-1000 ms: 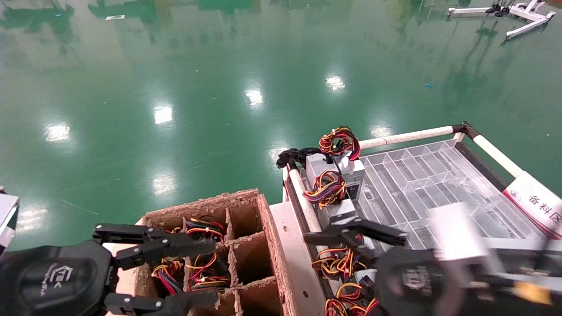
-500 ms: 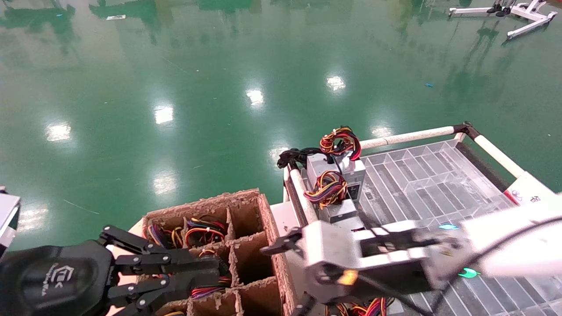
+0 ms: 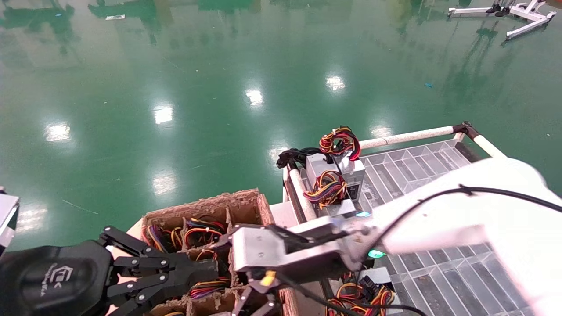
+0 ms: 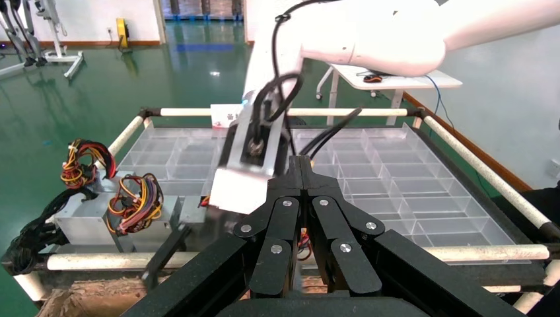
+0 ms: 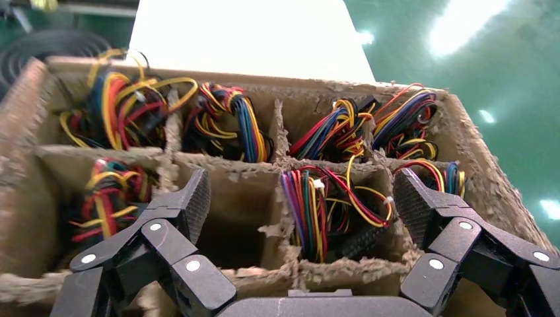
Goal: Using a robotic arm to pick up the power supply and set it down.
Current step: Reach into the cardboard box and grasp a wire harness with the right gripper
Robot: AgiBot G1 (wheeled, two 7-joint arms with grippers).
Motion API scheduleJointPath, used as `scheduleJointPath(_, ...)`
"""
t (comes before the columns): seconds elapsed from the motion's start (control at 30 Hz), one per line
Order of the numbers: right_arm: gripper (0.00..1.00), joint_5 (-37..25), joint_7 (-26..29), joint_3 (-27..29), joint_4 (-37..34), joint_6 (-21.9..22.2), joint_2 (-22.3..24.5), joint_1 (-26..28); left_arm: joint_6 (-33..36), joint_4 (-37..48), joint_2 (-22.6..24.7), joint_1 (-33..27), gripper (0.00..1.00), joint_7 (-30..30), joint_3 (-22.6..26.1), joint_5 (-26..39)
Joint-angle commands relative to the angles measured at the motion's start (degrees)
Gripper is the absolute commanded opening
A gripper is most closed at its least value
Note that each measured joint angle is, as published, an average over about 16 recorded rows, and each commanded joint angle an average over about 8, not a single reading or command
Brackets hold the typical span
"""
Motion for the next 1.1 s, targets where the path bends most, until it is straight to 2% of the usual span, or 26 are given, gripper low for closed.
scheduleJointPath(0.03, 0.13, -1.2, -2.0, -0.7, -2.2, 0.5, -1.9, 1.0, 0.0, 0.0, 0.0, 0.0, 0.49, 0.0, 0.0, 0.0)
scheduleJointPath(0.1, 0.03, -2.1, -3.5, -1.3, -4.5, 0.9, -3.5, 1.8, 0.0, 0.0, 0.0, 0.0, 0.63, 0.0, 0.0, 0.0)
scheduleJointPath(0.2, 0.00, -2.8, -5.3, -2.4, -7.6, 1.5, -5.4, 2.9, 0.0, 0.0, 0.0, 0.0, 0.82, 0.0, 0.0, 0.0)
scheduleJointPath(0.37, 0.00, -2.5, -7.3, -4.9, -10.3, 2.6, -6.8, 4.1, 0.0, 0.0, 0.0, 0.0, 0.96, 0.0, 0.0, 0.0)
scheduleJointPath(0.57, 0.00, -0.2, -7.8, -8.6, -10.8, 4.7, -6.9, 4.8, 0.0, 0.0, 0.0, 0.0, 1.00, 0.0, 0.0, 0.0)
scheduleJointPath(1.1, 0.00, 6.3, -7.3, -17.4, -11.6, 10.0, -7.0, 5.8, 0.0, 0.0, 0.0, 0.0, 1.00, 0.0, 0.0, 0.0)
